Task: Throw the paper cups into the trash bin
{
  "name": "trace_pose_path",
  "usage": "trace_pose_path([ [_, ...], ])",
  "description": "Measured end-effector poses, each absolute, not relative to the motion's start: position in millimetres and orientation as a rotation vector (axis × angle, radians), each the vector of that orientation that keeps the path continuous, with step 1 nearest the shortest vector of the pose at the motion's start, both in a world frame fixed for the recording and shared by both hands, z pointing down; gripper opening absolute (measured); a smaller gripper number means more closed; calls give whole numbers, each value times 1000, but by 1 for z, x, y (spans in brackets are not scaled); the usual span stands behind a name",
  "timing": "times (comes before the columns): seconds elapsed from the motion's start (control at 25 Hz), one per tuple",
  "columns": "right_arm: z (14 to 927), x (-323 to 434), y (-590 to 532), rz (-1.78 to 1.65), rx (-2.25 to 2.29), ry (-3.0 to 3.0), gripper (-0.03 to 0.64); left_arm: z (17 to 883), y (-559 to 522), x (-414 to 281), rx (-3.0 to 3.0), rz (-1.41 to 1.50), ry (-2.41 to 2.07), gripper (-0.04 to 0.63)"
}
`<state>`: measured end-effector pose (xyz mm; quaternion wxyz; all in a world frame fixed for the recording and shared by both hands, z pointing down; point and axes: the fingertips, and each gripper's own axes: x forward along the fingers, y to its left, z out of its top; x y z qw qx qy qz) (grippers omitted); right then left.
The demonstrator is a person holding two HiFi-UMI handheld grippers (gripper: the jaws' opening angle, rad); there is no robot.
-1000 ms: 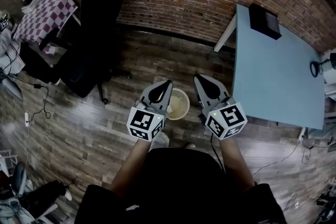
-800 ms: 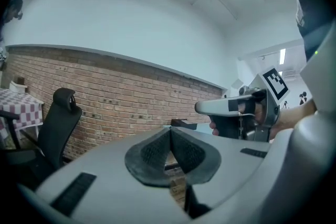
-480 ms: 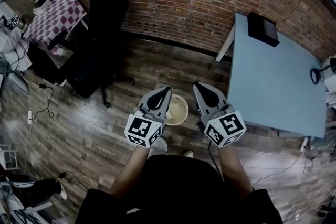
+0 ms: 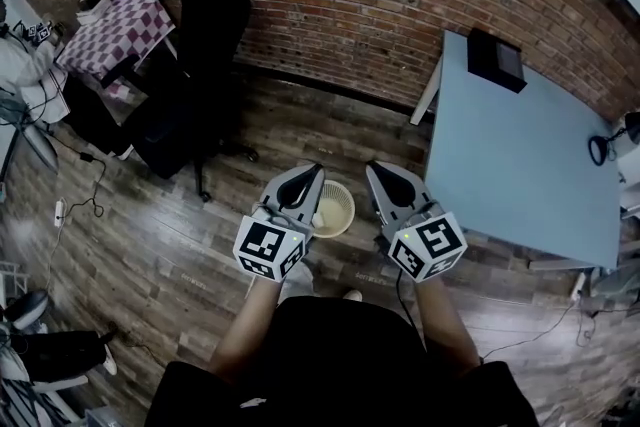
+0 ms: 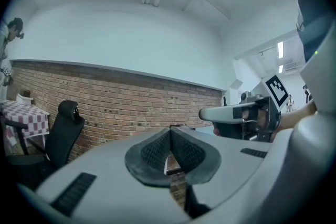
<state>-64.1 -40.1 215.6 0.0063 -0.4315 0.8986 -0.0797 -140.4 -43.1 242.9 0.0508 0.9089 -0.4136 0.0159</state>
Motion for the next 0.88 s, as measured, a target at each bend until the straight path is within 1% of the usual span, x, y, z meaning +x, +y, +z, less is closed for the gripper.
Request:
trace_pose_path([
  [0.88,204,-32,27,-249,-1283,2798,5,224,36,-107,2792,50,-1281,9],
])
